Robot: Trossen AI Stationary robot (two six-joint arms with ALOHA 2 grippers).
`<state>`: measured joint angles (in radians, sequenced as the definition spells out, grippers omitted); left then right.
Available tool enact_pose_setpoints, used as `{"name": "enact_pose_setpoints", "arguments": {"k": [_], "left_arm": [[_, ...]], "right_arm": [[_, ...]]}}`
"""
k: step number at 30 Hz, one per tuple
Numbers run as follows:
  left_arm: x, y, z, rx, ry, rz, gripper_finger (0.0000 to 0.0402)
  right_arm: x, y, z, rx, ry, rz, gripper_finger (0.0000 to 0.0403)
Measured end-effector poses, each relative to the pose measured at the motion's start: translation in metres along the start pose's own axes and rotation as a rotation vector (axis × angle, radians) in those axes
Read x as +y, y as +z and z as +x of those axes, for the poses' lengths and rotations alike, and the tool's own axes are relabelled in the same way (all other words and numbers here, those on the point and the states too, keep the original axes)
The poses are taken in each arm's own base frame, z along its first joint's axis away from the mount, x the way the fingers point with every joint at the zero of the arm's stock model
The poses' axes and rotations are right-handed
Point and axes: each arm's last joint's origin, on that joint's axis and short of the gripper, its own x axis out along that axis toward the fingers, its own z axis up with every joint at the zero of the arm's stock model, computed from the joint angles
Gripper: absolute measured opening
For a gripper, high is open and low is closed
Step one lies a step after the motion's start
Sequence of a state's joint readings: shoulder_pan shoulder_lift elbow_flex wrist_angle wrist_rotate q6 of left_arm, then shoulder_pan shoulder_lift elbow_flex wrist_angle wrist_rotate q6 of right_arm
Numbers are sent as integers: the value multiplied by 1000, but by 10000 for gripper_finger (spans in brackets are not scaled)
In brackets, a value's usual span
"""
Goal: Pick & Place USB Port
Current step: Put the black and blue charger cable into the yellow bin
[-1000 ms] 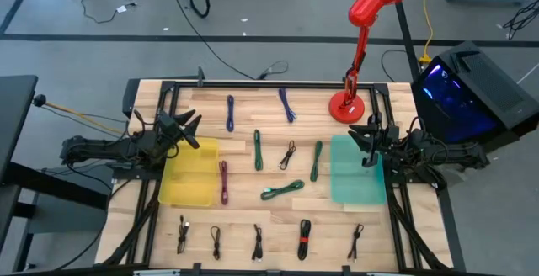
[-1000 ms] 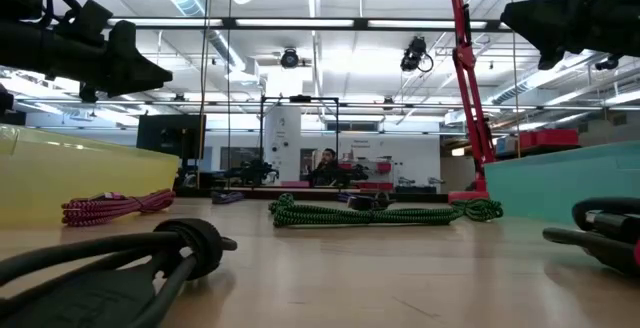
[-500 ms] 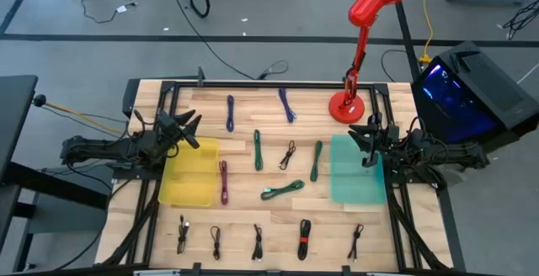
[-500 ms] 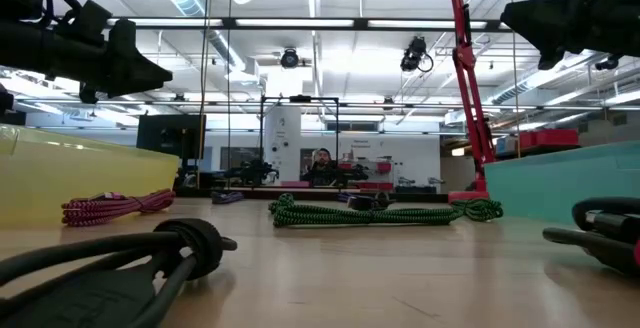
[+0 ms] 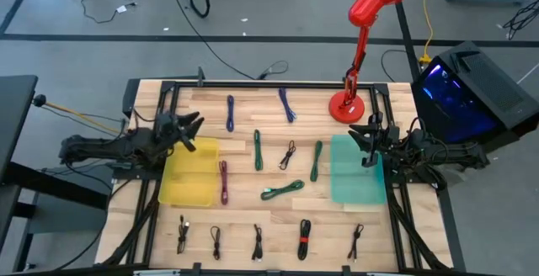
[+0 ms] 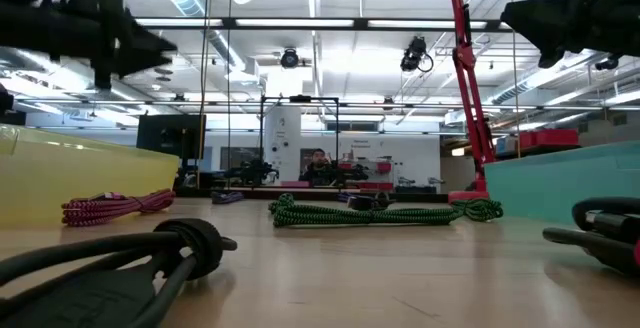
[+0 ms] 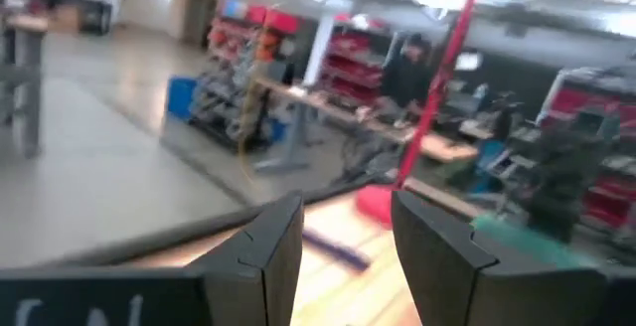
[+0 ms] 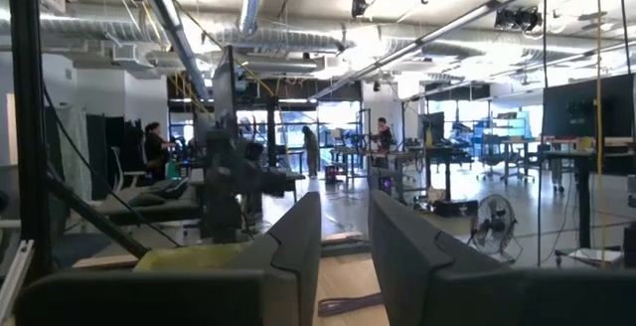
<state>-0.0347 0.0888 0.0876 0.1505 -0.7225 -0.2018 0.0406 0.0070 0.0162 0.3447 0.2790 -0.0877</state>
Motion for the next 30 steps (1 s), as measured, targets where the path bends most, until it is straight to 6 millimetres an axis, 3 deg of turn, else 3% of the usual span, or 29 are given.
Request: {"name": "enact_pose_setpoints", "arguments": {"k": [7,13,18,23,30], "left_arm": [[-15,50,12,11,177,120,161],[-31,63,45,132,391,274,161],[-28,44,84,263,461,306,161],[7,9,117,524,497,247,161],[53,-20,147,703,443,65,161]], "right_arm": [[-1,10,0,-98,-6,86,91],[-3,24,-3,-245,-1,167,91],[-4,29,-5,-303,3,289,91],[-7,32,-6,-333,-95,311,91],[-4,9,0,-98,-121,306,91]]}}
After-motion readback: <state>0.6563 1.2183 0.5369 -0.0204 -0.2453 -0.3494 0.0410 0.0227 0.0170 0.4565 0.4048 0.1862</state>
